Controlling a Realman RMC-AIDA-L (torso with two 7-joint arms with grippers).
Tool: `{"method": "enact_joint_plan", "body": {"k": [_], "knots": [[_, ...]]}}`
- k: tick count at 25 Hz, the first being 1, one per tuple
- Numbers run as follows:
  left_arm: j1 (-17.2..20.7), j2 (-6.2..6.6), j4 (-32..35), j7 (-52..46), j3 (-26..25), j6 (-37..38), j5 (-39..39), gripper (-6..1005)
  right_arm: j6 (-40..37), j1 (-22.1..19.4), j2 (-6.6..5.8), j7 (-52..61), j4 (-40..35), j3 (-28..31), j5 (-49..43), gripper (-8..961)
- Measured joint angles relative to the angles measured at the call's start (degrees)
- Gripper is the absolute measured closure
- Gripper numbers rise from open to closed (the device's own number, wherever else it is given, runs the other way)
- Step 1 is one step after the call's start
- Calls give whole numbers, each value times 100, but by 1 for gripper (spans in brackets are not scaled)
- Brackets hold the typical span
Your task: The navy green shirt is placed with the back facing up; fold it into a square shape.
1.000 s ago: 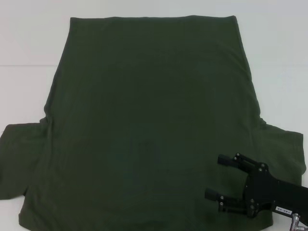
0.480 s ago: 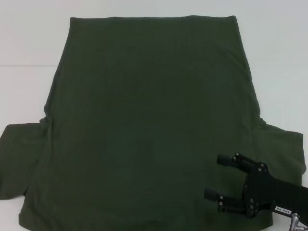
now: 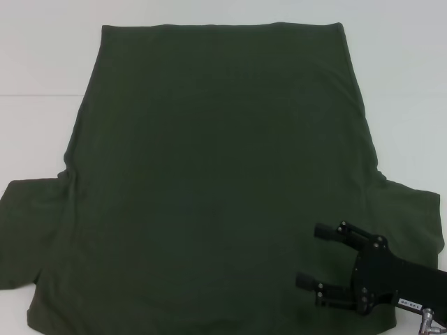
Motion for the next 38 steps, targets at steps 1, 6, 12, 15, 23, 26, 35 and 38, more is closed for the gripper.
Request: {"method": "enact_joint_plan", "body": {"k": [1,6,12,15,23,26,35,38], "knots": [[0,-2,-2,0,17,-12,0,296,0,0,-1,0,0,1,0,9],[0,-10,-5,2,55,-23,0,296,2,-2,0,0,0,3,0,9],[-11,-27,-72,6,58,-24,0,296,11,-2,0,0,-1,4,0,9],[-24,-25,-98,12,59,-25,0,296,16,-2,0,0,0,4,0,9],[-50,-31,-137,12,66,-32,0,297,21,-2,0,0,-1,4,0,9],[-52,-31,-142,12,73,-32,0,297,21,-2,-1,0,0,4,0,9],[-66,-29,-148,11,75,23,-14,297,21,-2,0,0,-1,4,0,9],[-118,-34,-189,4,75,78,-41,298,21,-2,0,0,0,2,0,9]]}}
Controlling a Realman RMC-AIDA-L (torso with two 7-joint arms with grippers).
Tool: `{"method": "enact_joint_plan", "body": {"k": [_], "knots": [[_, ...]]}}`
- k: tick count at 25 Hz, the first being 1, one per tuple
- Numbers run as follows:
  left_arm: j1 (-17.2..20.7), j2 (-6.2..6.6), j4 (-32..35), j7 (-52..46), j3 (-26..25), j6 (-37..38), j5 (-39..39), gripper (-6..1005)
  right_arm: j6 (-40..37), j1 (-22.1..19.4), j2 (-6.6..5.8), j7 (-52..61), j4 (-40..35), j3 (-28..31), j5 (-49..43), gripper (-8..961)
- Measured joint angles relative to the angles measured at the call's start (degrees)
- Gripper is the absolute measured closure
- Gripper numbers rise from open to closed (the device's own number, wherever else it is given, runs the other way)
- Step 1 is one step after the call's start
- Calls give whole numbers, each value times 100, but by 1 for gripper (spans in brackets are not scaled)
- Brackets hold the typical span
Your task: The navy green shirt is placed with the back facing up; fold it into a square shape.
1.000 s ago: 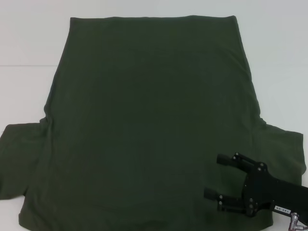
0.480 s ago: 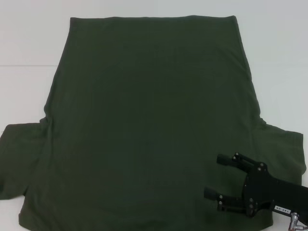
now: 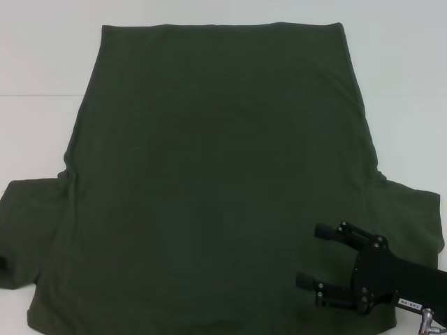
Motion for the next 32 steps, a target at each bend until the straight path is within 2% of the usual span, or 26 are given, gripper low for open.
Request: {"method": "enact_joint_plan", "body": {"k": [17,32], "knots": [[-280,-75,-197,-99,-5,-13,26,298,-14,3,0,0,0,2,0,9],[-308,-7,-129,-303,-34,-139,188,299,-41,17,0,0,-35,2,0,9]]}}
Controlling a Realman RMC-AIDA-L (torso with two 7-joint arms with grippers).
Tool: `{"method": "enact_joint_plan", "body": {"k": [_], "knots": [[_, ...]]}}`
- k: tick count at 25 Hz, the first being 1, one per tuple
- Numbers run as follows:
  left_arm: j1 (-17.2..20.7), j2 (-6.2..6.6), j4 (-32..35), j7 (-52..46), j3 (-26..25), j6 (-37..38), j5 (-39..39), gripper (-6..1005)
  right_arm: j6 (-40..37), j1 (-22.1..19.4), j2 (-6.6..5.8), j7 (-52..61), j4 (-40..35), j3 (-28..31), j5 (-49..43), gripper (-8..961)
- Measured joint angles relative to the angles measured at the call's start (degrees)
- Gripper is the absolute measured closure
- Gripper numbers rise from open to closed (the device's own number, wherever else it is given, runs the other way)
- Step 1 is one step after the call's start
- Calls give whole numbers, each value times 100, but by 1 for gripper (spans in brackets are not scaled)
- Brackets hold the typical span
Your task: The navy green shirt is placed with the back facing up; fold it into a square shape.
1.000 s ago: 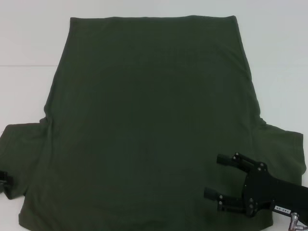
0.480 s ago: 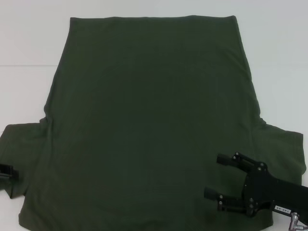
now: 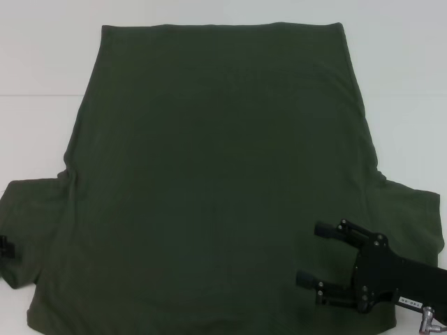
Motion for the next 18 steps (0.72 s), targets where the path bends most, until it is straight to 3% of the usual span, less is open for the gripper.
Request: {"method": "enact_joint_plan", "body": {"k": [18], "knots": [[-70,22,-141,-215,66,15,0,300,20,28,0,0,21,0,0,8]]}}
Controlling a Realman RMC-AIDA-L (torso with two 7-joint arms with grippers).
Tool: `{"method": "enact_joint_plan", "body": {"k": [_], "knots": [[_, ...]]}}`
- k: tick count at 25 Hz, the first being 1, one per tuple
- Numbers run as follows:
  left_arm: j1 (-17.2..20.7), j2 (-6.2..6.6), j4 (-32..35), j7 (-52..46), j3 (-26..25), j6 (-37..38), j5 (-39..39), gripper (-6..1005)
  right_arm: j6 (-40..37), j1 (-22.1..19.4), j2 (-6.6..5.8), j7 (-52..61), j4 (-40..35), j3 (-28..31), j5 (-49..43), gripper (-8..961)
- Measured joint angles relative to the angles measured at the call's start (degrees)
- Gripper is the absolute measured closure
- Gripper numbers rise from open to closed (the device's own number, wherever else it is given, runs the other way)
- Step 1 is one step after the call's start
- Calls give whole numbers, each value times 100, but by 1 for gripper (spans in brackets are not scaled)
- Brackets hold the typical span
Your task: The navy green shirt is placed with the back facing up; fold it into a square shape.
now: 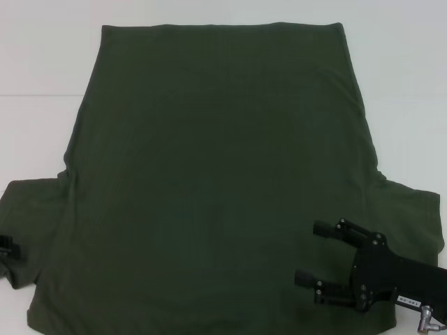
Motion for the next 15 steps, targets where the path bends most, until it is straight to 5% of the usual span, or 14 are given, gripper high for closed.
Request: {"method": "enact_joint_plan", "body": {"k": [15], "knots": [[-133,2,37,-90,45,-34,288,301,-12,-23,0,0,4,0,0,8]]}}
